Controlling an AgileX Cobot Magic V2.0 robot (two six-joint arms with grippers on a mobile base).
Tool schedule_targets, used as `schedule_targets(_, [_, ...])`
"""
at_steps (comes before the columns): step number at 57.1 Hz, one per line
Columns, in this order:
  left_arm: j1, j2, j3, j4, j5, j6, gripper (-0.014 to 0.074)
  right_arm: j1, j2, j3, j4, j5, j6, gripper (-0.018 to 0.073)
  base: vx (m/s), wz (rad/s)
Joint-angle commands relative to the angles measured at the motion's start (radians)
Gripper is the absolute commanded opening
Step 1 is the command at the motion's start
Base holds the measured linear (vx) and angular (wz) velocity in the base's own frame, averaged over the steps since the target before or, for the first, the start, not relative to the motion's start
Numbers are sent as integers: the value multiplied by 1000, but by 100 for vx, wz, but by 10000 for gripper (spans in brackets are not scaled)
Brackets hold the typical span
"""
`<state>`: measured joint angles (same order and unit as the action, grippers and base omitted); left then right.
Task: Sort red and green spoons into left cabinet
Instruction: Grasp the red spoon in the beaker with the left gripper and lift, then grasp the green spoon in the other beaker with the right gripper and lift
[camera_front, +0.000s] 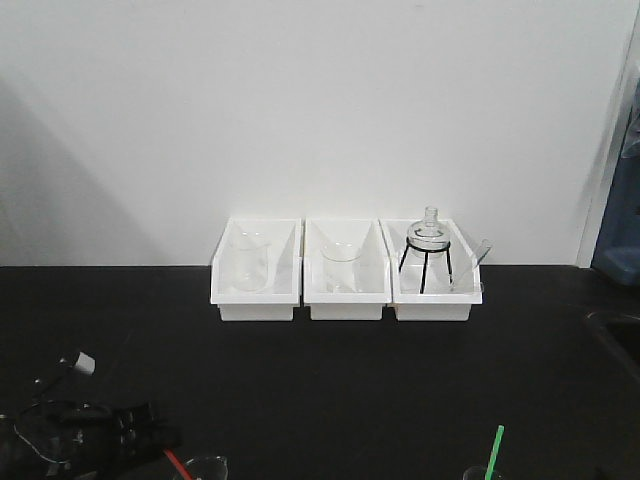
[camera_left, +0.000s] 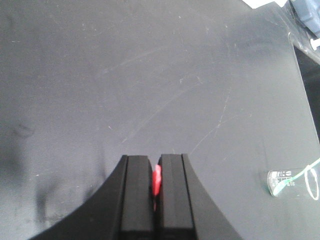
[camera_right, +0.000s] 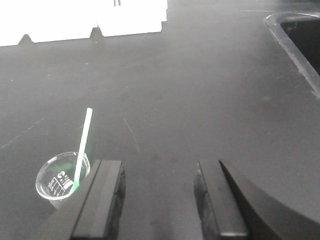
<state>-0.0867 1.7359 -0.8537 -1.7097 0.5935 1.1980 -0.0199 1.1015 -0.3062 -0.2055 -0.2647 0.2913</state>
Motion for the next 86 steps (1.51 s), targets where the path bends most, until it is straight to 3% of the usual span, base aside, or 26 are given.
schedule_targets(1, [-6, -62, -29, -93, 53, 6, -9, 2, -9, -31, -2, -82, 30, 400, 0, 0])
schedule_targets(9, [-3, -90, -30, -93, 46, 6, -8, 2, -9, -31, -6, -82, 102, 400, 0, 0])
schedule_targets(34, [-3, -220, -30, -93, 28, 8, -3, 2, 83, -108, -32, -76, 106, 418, 0, 0])
schedule_targets(40, [-3, -273, -30, -93, -35, 21, -3, 2, 167, -178, -32, -71, 116, 427, 0, 0])
schedule_targets(47, [-3, -356, -30, -93, -151, 82, -1, 2, 266, -257, -39, -66, 207, 429, 0, 0])
schedule_targets(57, [-3, -484, -29, -92, -362, 185, -1, 46, 386, -350, -236, -87, 409, 429, 0, 0])
schedule_targets(67, [-3, -571, -29, -86, -537, 221, -1, 83, 483, -416, -419, -145, 572, 429, 0, 0])
schedule_targets(76, [-3, -591, -29, -81, -552, 270, -1, 82, 526, -451, -439, -118, 569, 429, 0, 0])
schedule_targets(86, [-3, -590, -29, -81, -551, 270, -1, 82, 533, -452, -439, -119, 571, 429, 0, 0])
